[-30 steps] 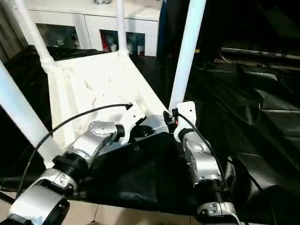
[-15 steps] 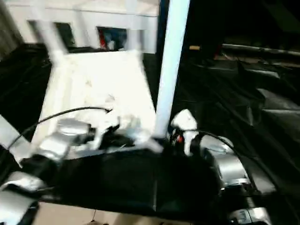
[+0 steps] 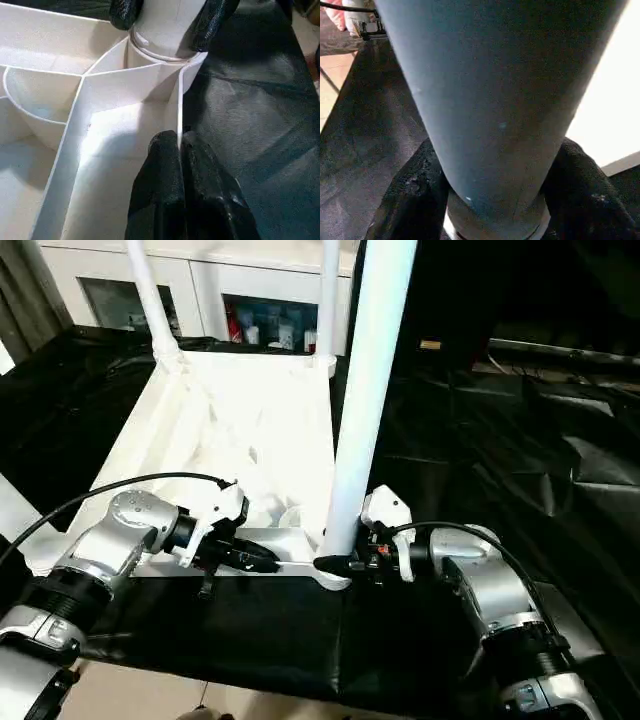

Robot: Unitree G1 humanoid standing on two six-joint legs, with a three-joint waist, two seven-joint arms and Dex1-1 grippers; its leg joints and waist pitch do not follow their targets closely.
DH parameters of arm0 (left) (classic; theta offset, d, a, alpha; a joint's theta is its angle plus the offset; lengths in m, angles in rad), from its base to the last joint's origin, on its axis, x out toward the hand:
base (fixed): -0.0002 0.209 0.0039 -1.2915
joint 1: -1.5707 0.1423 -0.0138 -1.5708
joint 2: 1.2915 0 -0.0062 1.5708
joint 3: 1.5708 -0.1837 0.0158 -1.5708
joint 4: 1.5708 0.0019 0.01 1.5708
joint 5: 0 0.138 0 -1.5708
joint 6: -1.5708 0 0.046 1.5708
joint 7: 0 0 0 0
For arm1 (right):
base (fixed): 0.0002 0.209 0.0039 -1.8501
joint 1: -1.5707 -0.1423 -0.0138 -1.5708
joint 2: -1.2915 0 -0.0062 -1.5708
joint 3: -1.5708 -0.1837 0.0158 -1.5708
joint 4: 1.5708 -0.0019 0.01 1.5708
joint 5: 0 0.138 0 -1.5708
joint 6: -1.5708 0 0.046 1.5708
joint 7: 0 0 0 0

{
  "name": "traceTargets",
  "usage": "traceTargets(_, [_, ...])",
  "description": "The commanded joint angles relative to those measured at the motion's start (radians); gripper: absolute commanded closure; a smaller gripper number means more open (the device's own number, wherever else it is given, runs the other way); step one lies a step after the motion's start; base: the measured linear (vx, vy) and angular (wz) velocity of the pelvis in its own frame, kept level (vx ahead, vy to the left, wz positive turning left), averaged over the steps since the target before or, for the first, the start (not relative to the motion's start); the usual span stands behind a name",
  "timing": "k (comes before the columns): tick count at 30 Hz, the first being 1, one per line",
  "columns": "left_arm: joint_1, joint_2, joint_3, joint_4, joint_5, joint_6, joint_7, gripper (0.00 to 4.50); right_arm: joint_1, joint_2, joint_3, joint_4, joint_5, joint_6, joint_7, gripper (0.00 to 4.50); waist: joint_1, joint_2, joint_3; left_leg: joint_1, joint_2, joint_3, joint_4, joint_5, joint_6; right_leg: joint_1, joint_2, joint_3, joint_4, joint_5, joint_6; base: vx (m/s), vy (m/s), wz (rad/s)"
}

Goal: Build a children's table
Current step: Rotate leg to tighten

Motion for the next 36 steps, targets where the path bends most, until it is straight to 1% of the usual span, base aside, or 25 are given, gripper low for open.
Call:
traceTargets(1, [-0.01, -0.027, 0.001, 0.02, 0.008, -0.015, 0.061, 4.5, 0.006, 0.019, -0.002, 0.004, 0.021, 0.018, -0.016, 2.34, -0.001, -0.009, -0.05, 0.014, 0.045, -0.014, -0.064, -0.213, 0.052, 0.045, -0.051, 0.036, -0.057, -0.185, -0.243, 0.0, 0.0, 0.0])
traceTargets(3, [-0.017, -0.044, 0.015, 0.035, 0.011, -0.013, 0.109, 4.5, 0.01, 0.037, -0.015, 0.016, 0.013, 0.002, -0.056, 2.38, -0.003, -0.009, -0.048, 0.015, 0.045, -0.015, -0.066, -0.238, 0.044, 0.041, -0.051, 0.036, -0.062, -0.224, -0.234, 0.0, 0.0, 0.0])
traceTargets(4, [-0.027, -0.066, 0.029, 0.055, 0.016, -0.015, 0.167, 4.5, 0.011, 0.064, -0.032, 0.037, -0.001, -0.017, -0.122, 2.38, -0.005, -0.01, -0.047, 0.016, 0.044, -0.015, -0.066, -0.25, 0.041, 0.04, -0.052, 0.037, -0.064, -0.243, -0.23, 0.0, 0.0, 0.0])
traceTargets(5, [-0.034, -0.083, 0.038, 0.073, 0.02, -0.019, 0.209, 4.5, 0.012, 0.089, -0.048, 0.056, -0.011, -0.041, -0.176, 2.4, -0.007, -0.01, -0.045, 0.018, 0.043, -0.017, -0.067, -0.271, 0.028, 0.037, -0.053, 0.037, -0.069, -0.284, -0.219, 0.0, 0.0, 0.0])
traceTargets(6, [-0.038, -0.092, 0.042, 0.081, 0.023, -0.022, 0.231, 4.5, 0.013, 0.102, -0.057, 0.066, -0.015, -0.054, -0.205, 2.42, -0.012, -0.012, -0.046, 0.016, 0.041, -0.02, -0.068, -0.288, 0.017, 0.038, -0.054, 0.036, -0.072, -0.326, -0.203, 0.0, 0.0, 0.0])
traceTargets(8, [-0.056, -0.128, 0.054, 0.12, 0.04, -0.019, 0.331, 4.5, 0.005, 0.163, -0.091, 0.116, -0.04, -0.031, -0.369, 2.46, -0.017, -0.013, -0.043, 0.018, 0.04, -0.021, -0.071, -0.304, 0.005, 0.034, -0.053, 0.036, -0.079, -0.371, -0.183, 0.0, 0.0, 0.0])
traceTargets(9, [-0.065, -0.147, 0.062, 0.137, 0.043, -0.014, 0.378, 4.5, 0.002, 0.19, -0.104, 0.138, -0.051, -0.025, -0.441, 2.48, -0.024, -0.014, -0.042, 0.014, 0.038, -0.025, -0.073, -0.313, -0.003, 0.035, -0.052, 0.035, -0.08, -0.397, -0.169, 0.0, 0.0, 0.0])
traceTargets(11, [-0.08, -0.178, 0.073, 0.159, 0.046, -0.004, 0.445, 4.5, -0.003, 0.229, -0.127, 0.168, -0.064, -0.018, -0.551, 2.48, -0.028, -0.011, -0.043, 0.018, 0.037, -0.026, -0.072, -0.332, -0.007, 0.031, -0.052, 0.034, -0.085, -0.42, -0.158, 0.0, 0.0, 0.0])
traceTargets(12, [-0.08, -0.178, 0.073, 0.159, 0.046, -0.004, 0.445, 4.5, -0.003, 0.229, -0.127, 0.168, -0.064, -0.018, -0.551, 2.49, -0.032, -0.012, -0.042, 0.019, 0.037, -0.025, -0.072, -0.34, -0.005, 0.029, -0.051, 0.035, -0.088, -0.426, -0.155, 0.0, 0.0, 0.0])
traceTargets(13, [-0.094, -0.231, 0.085, 0.178, 0.044, 0.011, 0.529, 4.5, -0.013, 0.293, -0.179, 0.21, -0.073, 0.01, -0.744, 2.5, -0.035, -0.008, -0.041, 0.019, 0.036, -0.024, -0.073, -0.339, -0.01, 0.026, -0.05, 0.037, -0.089, -0.429, -0.153, 0.0, 0.0, 0.0])
traceTargets(14, [-0.096, -0.237, 0.086, 0.18, 0.045, 0.011, 0.539, 4.5, -0.014, 0.299, -0.183, 0.214, -0.075, 0.011, -0.76, 2.5, -0.036, -0.008, -0.042, 0.018, 0.036, -0.027, -0.074, -0.343, -0.013, 0.027, -0.05, 0.035, -0.088, -0.435, -0.151, 0.0, 0.0, 0.0])
traceTargets(15, [-0.103, -0.269, 0.091, 0.194, 0.05, 0.009, 0.593, 4.5, -0.019, 0.333, -0.204, 0.234, -0.087, 0.018, -0.844, 2.5, -0.039, -0.01, -0.043, 0.014, 0.034, -0.028, -0.075, -0.337, -0.015, 0.031, -0.049, 0.033, -0.088, -0.436, -0.143, 0.0, 0.0, 0.0])
traceTargets(17, [-0.107, -0.312, 0.086, 0.206, 0.056, 0.005, 0.63, 4.5, -0.027, 0.382, -0.22, 0.257, -0.106, 0.005, -0.931, 2.5, -0.038, -0.009, -0.043, 0.02, 0.035, -0.027, -0.075, -0.349, -0.015, 0.025, -0.049, 0.035, -0.092, -0.434, -0.14, 0.0, 0.0, 0.0])
traceTargets(18, [-0.108, -0.325, 0.083, 0.208, 0.057, 0.004, 0.638, 4.5, -0.03, 0.394, -0.215, 0.259, -0.11, -0.002, -0.937, 2.5, -0.037, -0.003, -0.044, 0.017, 0.034, -0.029, -0.075, -0.347, -0.01, 0.028, -0.05, 0.036, -0.091, -0.421, -0.138, 0.0, 0.0, 0.0])
traceTargets(21, [-0.109, -0.346, 0.07, 0.208, 0.058, 0.001, 0.628, 4.5, -0.038, 0.415, -0.178, 0.254, -0.132, -0.027, -0.92, 2.5, -0.037, -0.006, -0.047, 0.013, 0.034, -0.026, -0.076, -0.324, 0.01, 0.034, -0.047, 0.037, -0.086, -0.351, -0.147, 0.0, 0.0, 0.0])
traceTargets(22, [-0.11, -0.348, 0.07, 0.209, 0.057, 0.001, 0.626, 4.5, -0.039, 0.416, -0.173, 0.254, -0.134, -0.034, -0.917, 2.5, -0.036, -0.002, -0.048, 0.013, 0.034, -0.025, -0.076, -0.312, 0.017, 0.034, -0.047, 0.038, -0.084, -0.326, -0.154, 0.0, 0.0, 0.0])
traceTargets(24, [-0.111, -0.343, 0.068, 0.208, 0.058, -0.005, 0.612, 4.5, -0.039, 0.41, -0.161, 0.244, -0.126, -0.058, -0.886, 2.5, -0.037, -0.002, -0.048, 0.013, 0.034, -0.024, -0.074, -0.31, 0.022, 0.035, -0.048, 0.038, -0.083, -0.31, -0.163, 0.0, 0.0, 0.0])
traceTargets(25, [-0.11, -0.339, 0.067, 0.208, 0.059, -0.007, 0.608, 4.5, -0.039, 0.409, -0.16, 0.241, -0.123, -0.063, -0.876, 2.15, -0.037, -0.002, -0.048, 0.013, 0.034, -0.023, -0.074, -0.311, 0.027, 0.035, -0.048, 0.038, -0.084, -0.31, -0.166, 0.0, 0.0, 0.0])
traceTargets(26, [-0.108, -0.331, 0.063, 0.204, 0.058, -0.009, 0.587, 4.5, -0.039, 0.405, -0.165, 0.234, -0.109, -0.063, -0.851, 2.15, -0.037, -0.004, -0.047, 0.013, 0.033, -0.022, -0.074, -0.311, 0.029, 0.035, -0.048, 0.038, -0.085, -0.315, -0.166, 0.0, 0.0, 0.0])
traceTargets(27, [-0.106, -0.324, 0.061, 0.202, 0.058, -0.011, 0.57, 4.5, -0.042, 0.398, -0.166, 0.23, -0.105, -0.063, -0.832, 1.95, -0.036, -0.003, -0.047, 0.013, 0.034, -0.023, -0.074, -0.31, 0.033, 0.036, -0.049, 0.038, -0.085, -0.322, -0.165, 0.0, 0.0, 0.0])
traceTargets(29, [-0.099, -0.305, 0.054, 0.192, 0.054, -0.019, 0.521, 4.5, -0.046, 0.371, -0.153, 0.217, -0.1, -0.06, -0.77, 1.81, -0.034, -0.003, -0.049, 0.013, 0.034, -0.022, -0.073, -0.308, 0.04, 0.038, -0.049, 0.037, -0.085, -0.319, -0.166, 0.0, 0.0, 0.0])
traceTargets(30, [-0.096, -0.29, 0.05, 0.187, 0.055, -0.022, 0.496, 4.5, -0.046, 0.346, -0.135, 0.206, -0.105, -0.064, -0.717, 1.78, -0.035, -0.004, -0.049, 0.008, 0.034, -0.024, -0.074, -0.294, 0.044, 0.043, -0.049, 0.037, -0.081, -0.303, -0.169, 0.0, 0.0, 0.0])
traceTargets(31, [-0.094, -0.28, 0.048, 0.185, 0.055, -0.023, 0.481, 4.5, -0.046, 0.329, -0.124, 0.198, -0.108, -0.068, -0.681, 1.64, -0.036, -0.004, -0.049, 0.007, 0.035, -0.023, -0.073, -0.287, 0.048, 0.043, -0.049, 0.037, -0.081, -0.294, -0.171, 0.0, 0.0, 0.0])
traceTargets(34, [-0.088, -0.236, 0.039, 0.175, 0.055, -0.031, 0.411, 4.5, -0.039, 0.259, -0.089, 0.161, -0.101, -0.076, -0.537, 1.64, -0.033, -0.005, -0.05, 0.008, 0.036, -0.022, -0.071, -0.272, 0.059, 0.046, -0.05, 0.037, -0.079, -0.274, -0.181, 0.0, 0.0, 0.0])
traceTargets(36, [-0.084, -0.198, 0.032, 0.164, 0.052, -0.034, 0.343, 4.5, -0.028, 0.198, -0.064, 0.121, -0.082, -0.086, -0.413, 1.64, -0.033, -0.003, -0.052, 0.008, 0.037, -0.021, -0.068, -0.251, 0.07, 0.046, -0.05, 0.036, -0.074, -0.239, -0.198, 0.0, 0.0, 0.0])
